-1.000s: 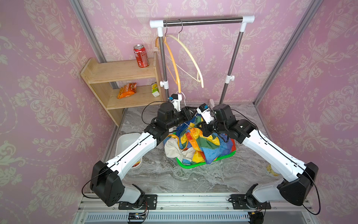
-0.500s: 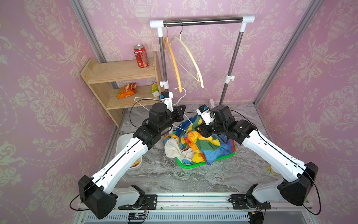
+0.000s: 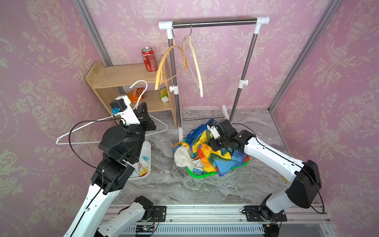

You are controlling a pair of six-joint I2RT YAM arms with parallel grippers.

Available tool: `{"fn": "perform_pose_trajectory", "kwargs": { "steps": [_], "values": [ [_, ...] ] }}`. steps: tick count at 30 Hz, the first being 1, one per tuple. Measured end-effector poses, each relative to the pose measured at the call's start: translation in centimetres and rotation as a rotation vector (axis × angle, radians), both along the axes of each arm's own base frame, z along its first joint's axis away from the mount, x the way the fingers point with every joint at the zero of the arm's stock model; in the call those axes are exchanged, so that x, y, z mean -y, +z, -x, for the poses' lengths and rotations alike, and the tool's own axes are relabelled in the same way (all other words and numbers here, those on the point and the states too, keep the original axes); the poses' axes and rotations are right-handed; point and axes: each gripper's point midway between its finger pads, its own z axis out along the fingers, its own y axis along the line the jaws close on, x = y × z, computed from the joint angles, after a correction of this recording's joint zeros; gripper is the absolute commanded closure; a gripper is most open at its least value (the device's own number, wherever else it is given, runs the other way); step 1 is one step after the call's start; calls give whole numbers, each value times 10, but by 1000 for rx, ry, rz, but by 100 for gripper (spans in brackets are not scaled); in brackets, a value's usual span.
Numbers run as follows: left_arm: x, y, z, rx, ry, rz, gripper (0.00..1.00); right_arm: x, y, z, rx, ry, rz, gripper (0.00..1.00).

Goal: Remove the clothespins securing jackets to the hanger
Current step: Remove the jacket from the hanger.

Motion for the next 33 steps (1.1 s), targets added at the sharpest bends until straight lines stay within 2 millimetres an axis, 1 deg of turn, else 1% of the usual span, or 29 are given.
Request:
{"fn": "perform_pose_trajectory", "kwargs": {
  "steps": [2, 3, 9, 10, 12, 15, 17, 20, 21, 22, 25, 28, 31, 33],
  "values": [
    [-4, 0, 3, 1, 14, -9, 100, -2, -32, 2, -42, -17, 32, 60],
    [-5, -1, 4, -4, 17, -14, 100, -4, -45, 2, -54, -26, 44, 59],
    [-4, -8, 2, -39, 21, -40, 100, -17, -100, -12, -86, -102, 52, 57],
    [-4, -7, 1, -45, 21, -43, 100, -20, -104, -15, -89, -111, 47, 57],
    [-4, 0, 1, -46, 21, -43, 100, -31, -104, -27, -70, -131, 10, 56],
    [-4, 9, 2, -33, 21, -36, 100, -44, -103, -41, -38, -158, -54, 47],
    [-6, 10, 5, -28, 21, -38, 100, -49, -100, -45, -32, -172, -73, 40],
    [-7, 11, 7, -23, 23, -47, 100, -55, -89, -45, -27, -176, -84, 23],
    [-7, 12, 8, -21, 24, -49, 100, -57, -86, -42, -27, -172, -77, 4],
    [-8, 12, 8, -18, 24, -52, 100, -57, -83, -40, -26, -172, -69, 0],
    [-8, 15, 9, -8, 27, -66, 100, -57, -63, -28, -18, -157, -21, 0],
    [-8, 17, 9, 2, 29, -81, 100, -46, -29, -17, 8, -150, 54, 0],
    [-7, 18, 9, 10, 32, -98, 100, -37, 28, -14, 87, -150, 91, 0],
    [-7, 18, 8, 14, 34, -108, 100, -37, 76, -15, 175, -129, 83, 0]
  ]
}}
